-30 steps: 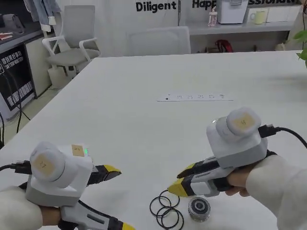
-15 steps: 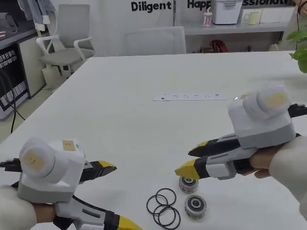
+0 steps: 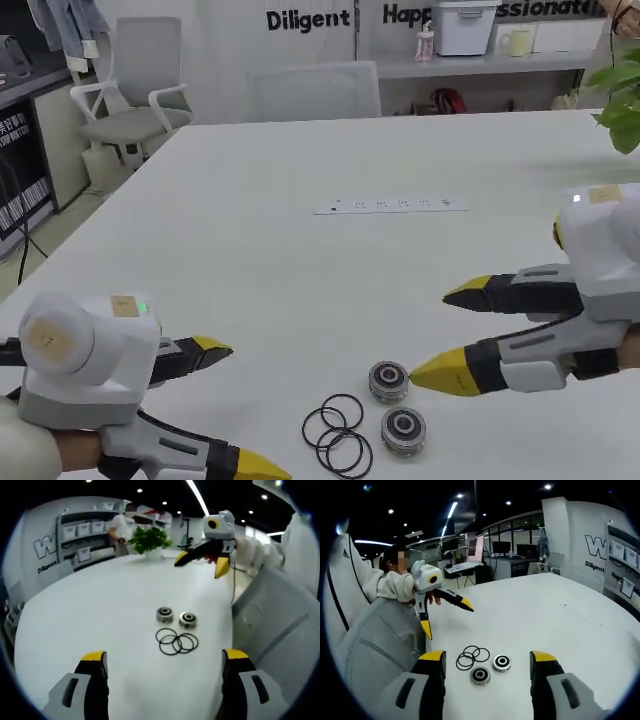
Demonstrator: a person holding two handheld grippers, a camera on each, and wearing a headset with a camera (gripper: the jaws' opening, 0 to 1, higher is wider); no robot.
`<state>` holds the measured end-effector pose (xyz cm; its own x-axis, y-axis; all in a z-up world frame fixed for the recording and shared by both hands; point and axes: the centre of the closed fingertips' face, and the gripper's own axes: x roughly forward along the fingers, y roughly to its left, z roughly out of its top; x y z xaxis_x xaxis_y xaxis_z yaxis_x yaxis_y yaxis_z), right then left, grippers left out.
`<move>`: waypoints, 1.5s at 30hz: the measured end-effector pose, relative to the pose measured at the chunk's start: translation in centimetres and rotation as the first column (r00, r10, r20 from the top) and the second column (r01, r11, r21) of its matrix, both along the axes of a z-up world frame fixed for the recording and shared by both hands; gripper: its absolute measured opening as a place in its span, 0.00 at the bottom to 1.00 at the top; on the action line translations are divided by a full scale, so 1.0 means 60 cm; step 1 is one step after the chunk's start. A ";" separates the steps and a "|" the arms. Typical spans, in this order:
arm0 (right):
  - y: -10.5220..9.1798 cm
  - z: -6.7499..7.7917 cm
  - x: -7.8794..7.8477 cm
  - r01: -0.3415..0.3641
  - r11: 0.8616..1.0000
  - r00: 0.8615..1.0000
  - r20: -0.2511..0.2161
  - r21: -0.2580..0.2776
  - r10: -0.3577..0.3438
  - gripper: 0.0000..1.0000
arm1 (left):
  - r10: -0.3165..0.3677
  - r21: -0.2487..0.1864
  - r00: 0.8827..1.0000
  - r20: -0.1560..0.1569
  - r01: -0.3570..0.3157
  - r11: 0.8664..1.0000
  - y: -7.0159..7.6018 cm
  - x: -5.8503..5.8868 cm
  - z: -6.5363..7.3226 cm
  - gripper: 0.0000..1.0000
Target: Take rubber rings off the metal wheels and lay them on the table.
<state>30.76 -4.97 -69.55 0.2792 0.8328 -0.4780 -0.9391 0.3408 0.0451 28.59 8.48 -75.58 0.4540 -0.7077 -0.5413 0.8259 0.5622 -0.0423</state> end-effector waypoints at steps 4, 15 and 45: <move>-0.017 -0.013 -0.003 0.024 1.000 1.000 -0.007 0.004 -0.024 0.75 | -0.001 -0.004 1.000 0.000 0.001 1.000 -0.003 -0.003 0.002 0.96; -0.040 -0.062 -0.009 0.088 0.995 0.995 -0.052 -0.039 -0.090 0.78 | 0.005 -0.002 1.000 -0.017 -0.005 1.000 -0.001 -0.013 -0.004 0.97; -0.070 -0.143 -0.054 0.111 0.988 0.982 -0.142 -0.111 -0.126 0.87 | 0.004 -0.028 0.999 -0.041 -0.005 1.000 -0.004 -0.026 -0.034 0.94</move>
<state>27.51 -9.18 -78.14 0.2932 0.7427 -0.6020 -0.8772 0.4594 0.1395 27.00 8.25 -77.65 0.4352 -0.7209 -0.5393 0.8208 0.5639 -0.0914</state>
